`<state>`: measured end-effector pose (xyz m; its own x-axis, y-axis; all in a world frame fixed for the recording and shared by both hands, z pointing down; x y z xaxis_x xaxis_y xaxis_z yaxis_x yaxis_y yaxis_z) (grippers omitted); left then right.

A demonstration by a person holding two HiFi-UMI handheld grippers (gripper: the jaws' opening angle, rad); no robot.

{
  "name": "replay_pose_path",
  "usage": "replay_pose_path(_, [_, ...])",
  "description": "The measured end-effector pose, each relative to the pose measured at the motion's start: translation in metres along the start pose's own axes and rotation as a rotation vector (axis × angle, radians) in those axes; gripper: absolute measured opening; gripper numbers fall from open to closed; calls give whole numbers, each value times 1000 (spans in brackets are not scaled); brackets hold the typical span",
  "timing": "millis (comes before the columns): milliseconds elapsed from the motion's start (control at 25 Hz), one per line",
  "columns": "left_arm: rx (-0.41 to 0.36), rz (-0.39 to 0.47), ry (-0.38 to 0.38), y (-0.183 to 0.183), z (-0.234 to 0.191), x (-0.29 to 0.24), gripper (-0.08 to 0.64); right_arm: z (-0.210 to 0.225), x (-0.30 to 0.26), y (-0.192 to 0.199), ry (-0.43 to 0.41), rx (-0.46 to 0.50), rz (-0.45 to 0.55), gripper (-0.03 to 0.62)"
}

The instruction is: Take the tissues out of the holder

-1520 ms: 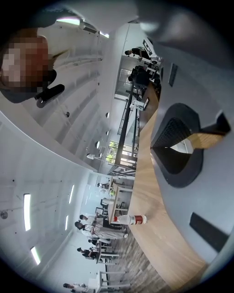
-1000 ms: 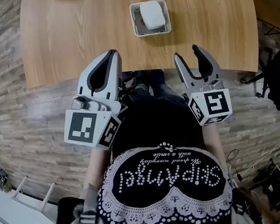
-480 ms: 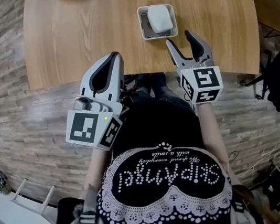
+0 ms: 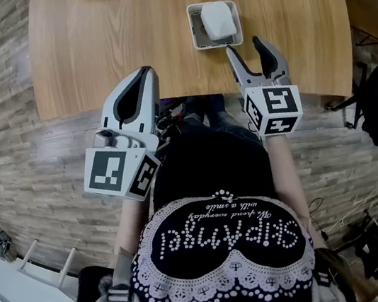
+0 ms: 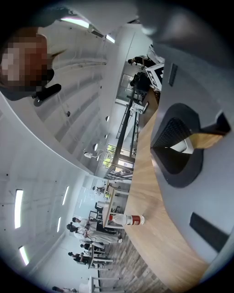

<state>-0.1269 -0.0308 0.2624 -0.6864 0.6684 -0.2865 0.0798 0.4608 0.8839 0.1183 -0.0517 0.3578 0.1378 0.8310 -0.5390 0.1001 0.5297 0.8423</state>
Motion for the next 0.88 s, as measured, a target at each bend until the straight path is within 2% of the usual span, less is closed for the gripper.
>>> replay_pose_path(880, [7, 5, -11, -2, -5, 0, 6, 1, -5, -2, 24, 4, -14, 241])
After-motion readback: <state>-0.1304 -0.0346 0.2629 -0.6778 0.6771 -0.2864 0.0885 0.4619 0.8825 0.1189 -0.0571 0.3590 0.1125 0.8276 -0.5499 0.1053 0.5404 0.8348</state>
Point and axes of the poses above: the fingertips, and each gripper's own axes: x backward along the fingers, z to its right, y out of its underside, the point moved 8 cm from there along x, backward along the fingers, and after that the axes turned 11 degrees about y, right-handed, at the moved point
